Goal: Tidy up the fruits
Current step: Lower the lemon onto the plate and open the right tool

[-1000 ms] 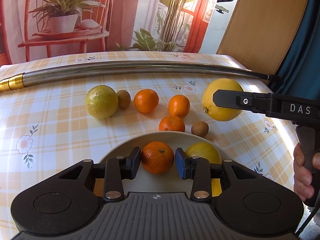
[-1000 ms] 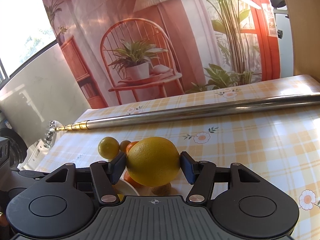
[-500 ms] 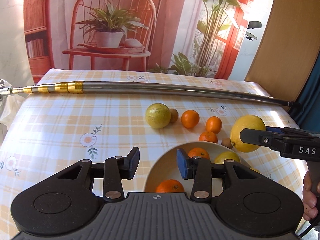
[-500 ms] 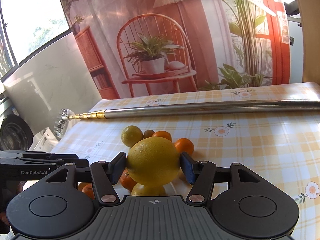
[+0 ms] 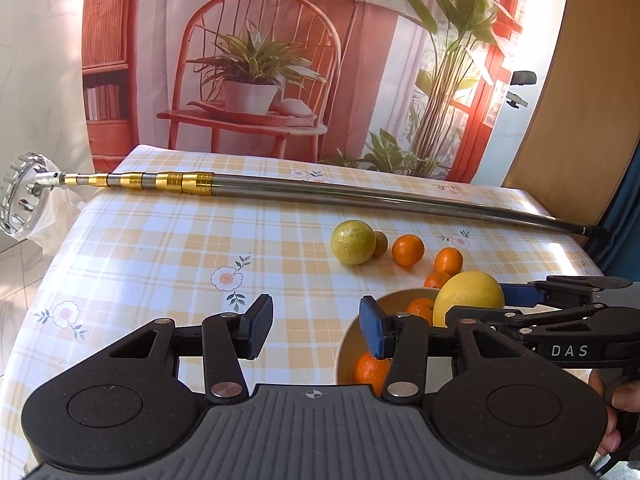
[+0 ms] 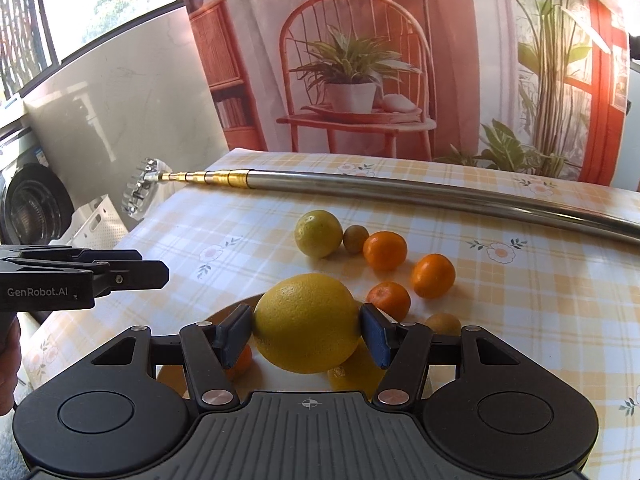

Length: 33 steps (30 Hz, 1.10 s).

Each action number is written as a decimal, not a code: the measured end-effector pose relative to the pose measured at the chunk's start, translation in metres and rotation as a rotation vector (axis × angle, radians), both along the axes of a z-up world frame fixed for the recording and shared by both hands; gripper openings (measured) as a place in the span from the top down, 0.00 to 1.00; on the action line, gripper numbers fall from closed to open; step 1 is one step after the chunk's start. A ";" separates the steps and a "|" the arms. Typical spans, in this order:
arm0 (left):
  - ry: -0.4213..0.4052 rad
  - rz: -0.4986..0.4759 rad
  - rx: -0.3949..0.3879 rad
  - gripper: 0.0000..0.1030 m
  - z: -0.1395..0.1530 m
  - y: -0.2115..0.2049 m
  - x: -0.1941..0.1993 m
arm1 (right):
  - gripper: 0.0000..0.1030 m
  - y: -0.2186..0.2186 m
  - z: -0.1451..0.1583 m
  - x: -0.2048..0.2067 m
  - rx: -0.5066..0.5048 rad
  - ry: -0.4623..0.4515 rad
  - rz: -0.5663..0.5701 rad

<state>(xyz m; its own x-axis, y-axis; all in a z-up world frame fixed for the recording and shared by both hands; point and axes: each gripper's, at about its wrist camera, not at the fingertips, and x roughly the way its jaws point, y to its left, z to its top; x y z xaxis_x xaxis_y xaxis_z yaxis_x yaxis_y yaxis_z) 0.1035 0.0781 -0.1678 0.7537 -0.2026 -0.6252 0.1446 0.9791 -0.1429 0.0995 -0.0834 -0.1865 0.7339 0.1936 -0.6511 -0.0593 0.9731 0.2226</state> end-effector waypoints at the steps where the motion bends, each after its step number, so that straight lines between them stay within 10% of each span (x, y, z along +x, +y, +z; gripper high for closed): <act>1: -0.002 0.001 -0.007 0.51 -0.001 0.002 -0.001 | 0.47 0.004 0.000 0.002 -0.012 0.002 0.009; 33: 0.008 0.066 -0.080 0.51 -0.010 0.023 -0.001 | 0.45 0.039 -0.019 0.043 -0.059 0.053 0.099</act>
<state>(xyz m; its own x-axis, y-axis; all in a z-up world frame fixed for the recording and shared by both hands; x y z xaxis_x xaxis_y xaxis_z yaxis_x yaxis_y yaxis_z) 0.1025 0.1006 -0.1774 0.7619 -0.2022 -0.6153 0.0787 0.9719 -0.2219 0.1427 -0.0447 -0.2057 0.6774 0.2234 -0.7008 -0.1454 0.9746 0.1701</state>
